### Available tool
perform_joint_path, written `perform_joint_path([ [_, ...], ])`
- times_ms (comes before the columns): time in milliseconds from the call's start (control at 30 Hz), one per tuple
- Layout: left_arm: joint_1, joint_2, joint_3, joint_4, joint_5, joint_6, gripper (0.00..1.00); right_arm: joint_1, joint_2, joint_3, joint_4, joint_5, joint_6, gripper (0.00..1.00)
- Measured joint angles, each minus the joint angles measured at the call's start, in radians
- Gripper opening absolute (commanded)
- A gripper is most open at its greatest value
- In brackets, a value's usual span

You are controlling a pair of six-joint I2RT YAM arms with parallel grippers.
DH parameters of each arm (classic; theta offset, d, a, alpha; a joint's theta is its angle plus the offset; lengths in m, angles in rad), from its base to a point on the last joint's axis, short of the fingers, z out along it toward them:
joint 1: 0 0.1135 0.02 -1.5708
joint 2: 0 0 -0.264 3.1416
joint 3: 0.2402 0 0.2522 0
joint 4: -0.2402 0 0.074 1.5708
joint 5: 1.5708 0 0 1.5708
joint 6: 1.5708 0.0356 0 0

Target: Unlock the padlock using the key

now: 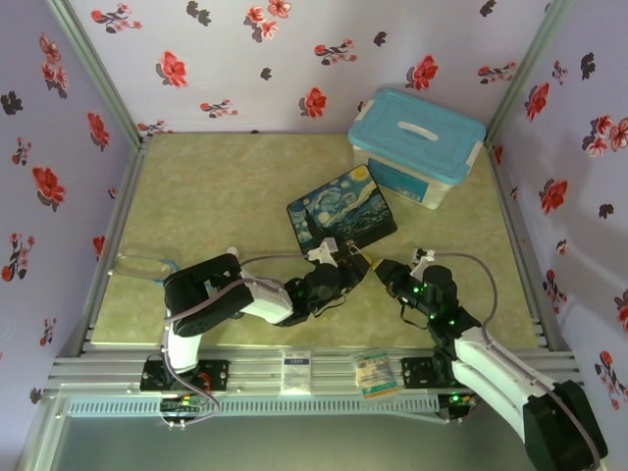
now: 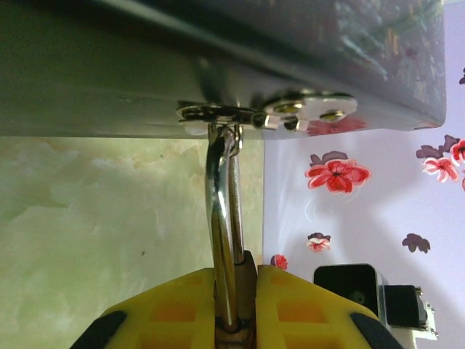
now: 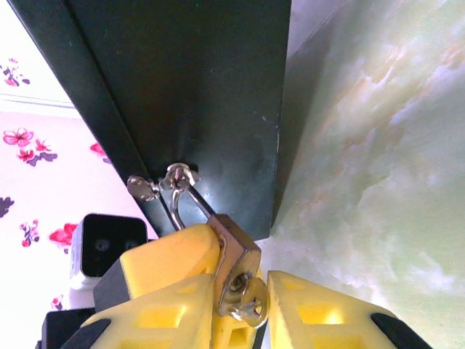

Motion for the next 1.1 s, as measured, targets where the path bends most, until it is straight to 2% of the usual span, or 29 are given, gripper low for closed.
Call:
perform_joint_path([
  [400, -0.012, 0.011, -0.014, -0.026, 0.015, 0.000, 0.00, 0.000, 0.084, -0.001, 0.020, 0.015, 0.042, 0.27],
  [733, -0.011, 0.019, -0.064, -0.053, 0.020, 0.002, 0.00, 0.000, 0.005, 0.000, -0.091, 0.015, 0.005, 0.27],
  [800, -0.011, 0.019, -0.064, -0.052, 0.021, 0.003, 0.00, -0.001, -0.014, 0.000, -0.125, 0.015, -0.011, 0.29],
  [867, -0.011, 0.019, -0.064, -0.053, 0.023, 0.003, 0.00, -0.001, -0.025, 0.002, -0.161, 0.012, -0.043, 0.32],
  [1100, 0.009, 0.022, -0.064, -0.063, 0.081, 0.011, 0.00, -0.001, -0.064, 0.105, -0.448, 0.019, -0.330, 0.31],
])
